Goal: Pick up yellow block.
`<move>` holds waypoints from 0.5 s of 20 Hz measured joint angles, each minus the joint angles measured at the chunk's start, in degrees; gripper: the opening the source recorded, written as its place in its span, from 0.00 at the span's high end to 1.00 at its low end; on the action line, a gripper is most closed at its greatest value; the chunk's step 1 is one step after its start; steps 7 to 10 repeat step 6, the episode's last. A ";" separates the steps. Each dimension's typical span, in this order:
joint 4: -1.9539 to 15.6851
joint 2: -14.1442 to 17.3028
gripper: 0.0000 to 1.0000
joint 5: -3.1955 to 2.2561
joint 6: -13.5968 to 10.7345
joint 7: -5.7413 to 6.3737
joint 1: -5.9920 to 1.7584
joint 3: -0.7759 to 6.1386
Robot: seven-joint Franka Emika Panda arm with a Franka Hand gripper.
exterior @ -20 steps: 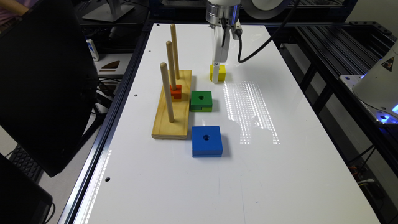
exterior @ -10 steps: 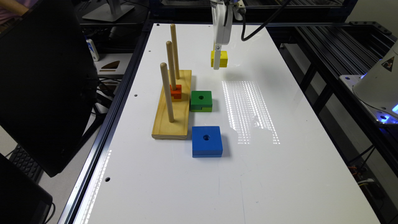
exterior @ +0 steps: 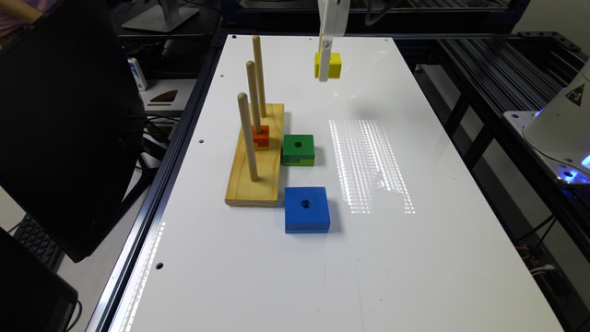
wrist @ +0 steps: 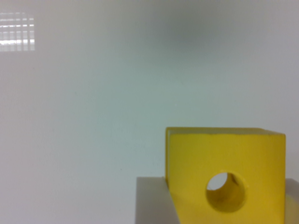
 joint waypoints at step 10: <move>0.18 -1.98 1.00 0.00 -1.46 0.00 0.00 0.01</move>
